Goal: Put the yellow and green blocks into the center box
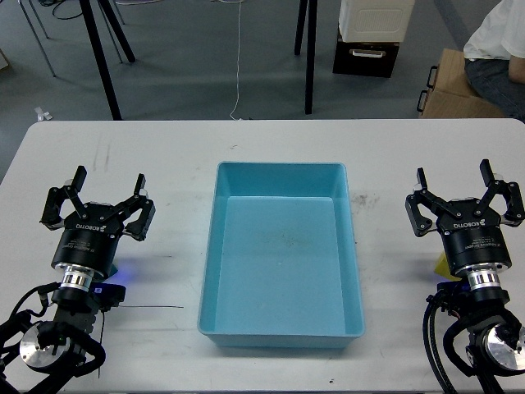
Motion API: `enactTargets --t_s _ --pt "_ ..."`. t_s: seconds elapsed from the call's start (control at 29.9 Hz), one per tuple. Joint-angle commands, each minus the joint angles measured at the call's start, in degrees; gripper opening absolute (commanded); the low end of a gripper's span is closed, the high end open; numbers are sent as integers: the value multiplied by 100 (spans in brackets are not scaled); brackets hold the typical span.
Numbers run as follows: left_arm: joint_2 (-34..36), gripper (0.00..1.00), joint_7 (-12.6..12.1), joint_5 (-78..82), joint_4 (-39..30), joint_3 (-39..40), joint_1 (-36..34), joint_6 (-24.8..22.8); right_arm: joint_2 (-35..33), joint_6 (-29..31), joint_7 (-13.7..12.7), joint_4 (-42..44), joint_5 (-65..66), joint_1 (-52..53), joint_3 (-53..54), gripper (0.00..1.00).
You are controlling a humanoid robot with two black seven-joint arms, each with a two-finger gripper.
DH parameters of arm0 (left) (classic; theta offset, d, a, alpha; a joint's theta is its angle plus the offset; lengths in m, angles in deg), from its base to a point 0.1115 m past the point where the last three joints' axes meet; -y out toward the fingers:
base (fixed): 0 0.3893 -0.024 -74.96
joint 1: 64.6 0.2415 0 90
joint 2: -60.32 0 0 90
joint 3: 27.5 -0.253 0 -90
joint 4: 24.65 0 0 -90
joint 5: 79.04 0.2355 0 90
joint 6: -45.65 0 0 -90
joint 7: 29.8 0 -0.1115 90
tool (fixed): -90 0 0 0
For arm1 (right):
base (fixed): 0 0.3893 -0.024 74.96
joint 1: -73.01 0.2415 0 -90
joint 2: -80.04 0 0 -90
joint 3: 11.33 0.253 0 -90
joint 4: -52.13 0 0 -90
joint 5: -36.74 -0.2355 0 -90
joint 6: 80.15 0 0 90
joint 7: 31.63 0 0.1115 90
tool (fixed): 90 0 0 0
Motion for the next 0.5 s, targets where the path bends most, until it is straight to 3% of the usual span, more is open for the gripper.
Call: enactTargets --t_s 0.0,0.27,0.47 --pt "0 100 0 9 1 0 5 0 0 24 0 3 -1 -9 27 98" --pt "8 100 0 26 18 9 -4 0 0 50 9 144 436 123 62 98" --pt "17 100 0 26 36 9 -4 0 -826 -186 53 197 3202 755 71 98"
